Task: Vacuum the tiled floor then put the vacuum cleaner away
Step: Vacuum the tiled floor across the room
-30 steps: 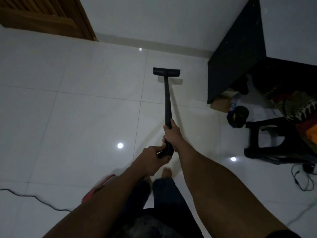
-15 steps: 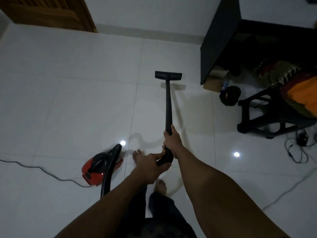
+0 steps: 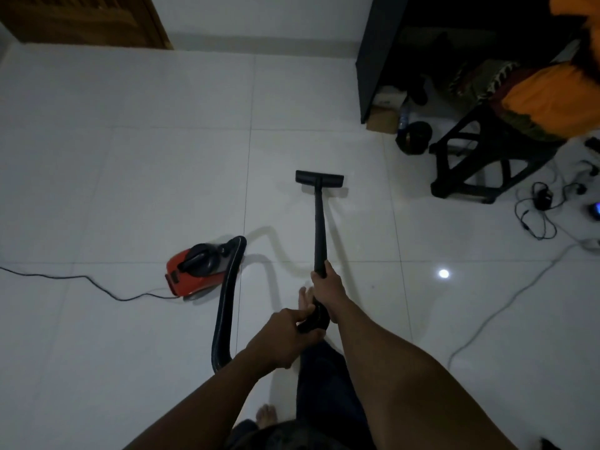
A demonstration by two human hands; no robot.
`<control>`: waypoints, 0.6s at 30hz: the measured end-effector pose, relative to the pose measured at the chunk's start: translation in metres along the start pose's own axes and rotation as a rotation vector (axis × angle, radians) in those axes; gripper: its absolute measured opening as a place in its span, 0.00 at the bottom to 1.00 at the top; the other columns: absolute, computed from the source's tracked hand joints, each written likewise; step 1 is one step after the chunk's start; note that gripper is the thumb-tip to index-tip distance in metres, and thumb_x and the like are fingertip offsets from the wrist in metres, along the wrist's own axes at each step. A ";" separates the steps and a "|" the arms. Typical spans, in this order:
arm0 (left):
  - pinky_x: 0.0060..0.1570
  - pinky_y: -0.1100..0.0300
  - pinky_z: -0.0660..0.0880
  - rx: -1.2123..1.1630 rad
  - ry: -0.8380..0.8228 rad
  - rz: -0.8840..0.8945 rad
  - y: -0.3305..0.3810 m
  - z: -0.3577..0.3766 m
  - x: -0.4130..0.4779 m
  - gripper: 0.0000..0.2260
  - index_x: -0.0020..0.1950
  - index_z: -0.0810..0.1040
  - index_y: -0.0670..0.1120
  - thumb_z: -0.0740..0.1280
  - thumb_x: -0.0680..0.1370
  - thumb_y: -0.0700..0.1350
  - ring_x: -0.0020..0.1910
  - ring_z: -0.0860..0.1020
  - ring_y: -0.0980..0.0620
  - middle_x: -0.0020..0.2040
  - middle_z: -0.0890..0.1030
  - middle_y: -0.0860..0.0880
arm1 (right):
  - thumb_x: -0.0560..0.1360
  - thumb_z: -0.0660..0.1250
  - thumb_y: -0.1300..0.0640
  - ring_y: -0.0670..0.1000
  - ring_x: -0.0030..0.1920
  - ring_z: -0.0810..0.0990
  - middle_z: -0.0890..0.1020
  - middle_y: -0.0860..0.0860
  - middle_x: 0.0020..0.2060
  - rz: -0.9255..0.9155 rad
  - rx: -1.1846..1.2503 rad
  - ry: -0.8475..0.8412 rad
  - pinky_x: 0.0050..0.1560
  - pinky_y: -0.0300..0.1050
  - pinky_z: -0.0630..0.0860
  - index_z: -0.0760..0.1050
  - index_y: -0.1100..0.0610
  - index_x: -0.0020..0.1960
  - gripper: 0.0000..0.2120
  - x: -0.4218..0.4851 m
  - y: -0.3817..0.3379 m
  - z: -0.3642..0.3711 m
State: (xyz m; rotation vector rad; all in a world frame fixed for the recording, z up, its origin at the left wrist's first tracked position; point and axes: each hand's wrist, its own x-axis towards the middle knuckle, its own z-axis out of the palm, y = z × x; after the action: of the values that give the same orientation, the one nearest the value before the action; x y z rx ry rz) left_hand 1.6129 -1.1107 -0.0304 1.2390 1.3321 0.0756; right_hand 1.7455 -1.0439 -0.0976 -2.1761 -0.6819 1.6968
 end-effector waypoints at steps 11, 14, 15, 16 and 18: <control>0.27 0.71 0.67 0.047 -0.113 -0.010 -0.090 0.105 -0.155 0.23 0.72 0.75 0.49 0.71 0.77 0.52 0.24 0.73 0.64 0.36 0.79 0.53 | 0.85 0.59 0.54 0.49 0.34 0.80 0.80 0.50 0.49 0.100 0.094 0.022 0.30 0.39 0.76 0.52 0.44 0.83 0.30 -0.130 0.189 0.029; 0.24 0.74 0.66 0.052 -0.158 -0.026 -0.099 0.126 -0.182 0.20 0.68 0.78 0.49 0.71 0.77 0.51 0.24 0.74 0.66 0.33 0.77 0.56 | 0.85 0.59 0.53 0.47 0.39 0.80 0.79 0.54 0.54 0.147 0.125 0.031 0.28 0.38 0.74 0.53 0.45 0.83 0.29 -0.155 0.225 0.027; 0.24 0.74 0.66 0.052 -0.170 -0.035 -0.101 0.131 -0.189 0.19 0.66 0.80 0.48 0.71 0.76 0.51 0.24 0.74 0.65 0.33 0.78 0.55 | 0.85 0.59 0.52 0.45 0.43 0.80 0.80 0.56 0.59 0.155 0.137 0.030 0.26 0.37 0.72 0.53 0.45 0.83 0.29 -0.160 0.235 0.027; 0.24 0.74 0.66 0.058 -0.183 -0.040 -0.103 0.137 -0.194 0.17 0.63 0.82 0.47 0.71 0.76 0.52 0.24 0.75 0.65 0.32 0.79 0.54 | 0.85 0.59 0.52 0.45 0.46 0.79 0.80 0.57 0.62 0.159 0.152 0.032 0.26 0.36 0.73 0.54 0.45 0.83 0.28 -0.165 0.246 0.026; 0.28 0.71 0.69 0.100 -0.211 -0.031 -0.108 0.145 -0.200 0.16 0.59 0.84 0.47 0.71 0.75 0.53 0.27 0.76 0.62 0.35 0.82 0.50 | 0.85 0.58 0.49 0.48 0.44 0.81 0.81 0.57 0.58 0.154 0.159 0.037 0.34 0.42 0.80 0.55 0.47 0.83 0.28 -0.170 0.265 0.026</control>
State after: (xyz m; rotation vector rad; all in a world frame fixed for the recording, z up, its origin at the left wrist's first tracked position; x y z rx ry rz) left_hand 1.5927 -1.3783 -0.0066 1.2727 1.1824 -0.1428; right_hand 1.7369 -1.3594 -0.0981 -2.1900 -0.3637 1.7151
